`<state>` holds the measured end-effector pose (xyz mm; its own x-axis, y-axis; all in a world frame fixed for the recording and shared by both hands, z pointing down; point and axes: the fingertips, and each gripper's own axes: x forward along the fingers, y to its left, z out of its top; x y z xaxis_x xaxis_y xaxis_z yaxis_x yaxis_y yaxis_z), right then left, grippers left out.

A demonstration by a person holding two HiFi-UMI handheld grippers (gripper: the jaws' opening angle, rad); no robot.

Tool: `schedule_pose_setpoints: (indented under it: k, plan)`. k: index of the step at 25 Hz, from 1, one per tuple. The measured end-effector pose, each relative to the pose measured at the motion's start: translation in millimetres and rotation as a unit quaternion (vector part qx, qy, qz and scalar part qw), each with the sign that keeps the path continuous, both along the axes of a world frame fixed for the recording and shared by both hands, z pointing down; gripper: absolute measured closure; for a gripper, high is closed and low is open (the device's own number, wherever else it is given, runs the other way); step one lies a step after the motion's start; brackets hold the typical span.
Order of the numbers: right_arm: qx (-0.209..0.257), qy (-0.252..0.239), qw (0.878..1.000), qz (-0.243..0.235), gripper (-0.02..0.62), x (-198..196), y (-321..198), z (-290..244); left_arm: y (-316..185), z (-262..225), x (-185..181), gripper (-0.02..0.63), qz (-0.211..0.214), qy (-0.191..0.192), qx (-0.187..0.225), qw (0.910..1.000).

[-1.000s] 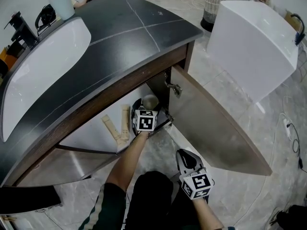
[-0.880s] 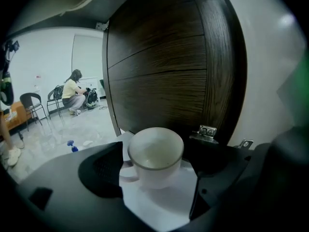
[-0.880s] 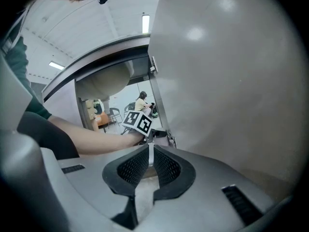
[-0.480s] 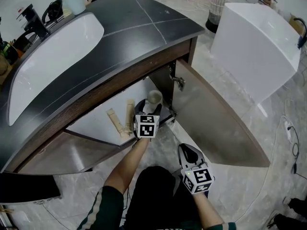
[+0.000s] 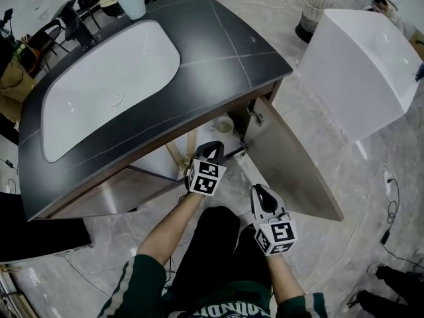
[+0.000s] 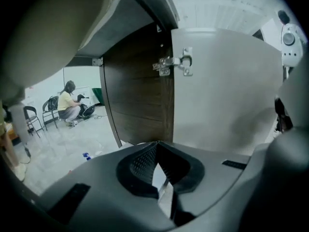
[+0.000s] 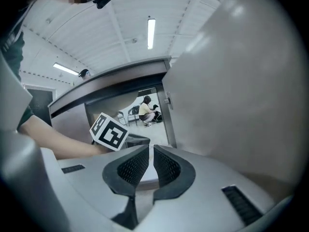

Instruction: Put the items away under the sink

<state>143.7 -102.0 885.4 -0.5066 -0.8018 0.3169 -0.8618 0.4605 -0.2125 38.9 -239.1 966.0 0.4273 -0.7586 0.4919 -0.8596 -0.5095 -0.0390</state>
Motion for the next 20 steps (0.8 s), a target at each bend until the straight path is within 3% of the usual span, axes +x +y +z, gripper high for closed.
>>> schedule_pose_setpoints:
  k: [6, 10, 16, 20]
  plan:
    - [-0.034, 0.008, 0.999, -0.028, 0.535, -25.2, 23.9, -147.6, 63.8, -123.0, 13.7, 0.597, 0.043, 0.000, -0.042, 0.9982]
    - [-0.047, 0.000, 0.998, -0.033, 0.535, -29.0, 30.4, -261.3, 84.7, -230.8, 11.1, 0.597, 0.045, -0.007, -0.054, 0.9975]
    - [-0.046, -0.008, 0.999, -0.026, 0.535, -17.6, 43.8, -411.8, 111.0, -386.8, 13.8, 0.597, 0.050, -0.019, -0.029, 0.9981]
    - [-0.036, -0.012, 0.999, -0.029, 0.535, -10.1, 59.8, -486.3, 129.0, -466.4, 6.9, 0.597, 0.041, -0.026, -0.014, 0.9987]
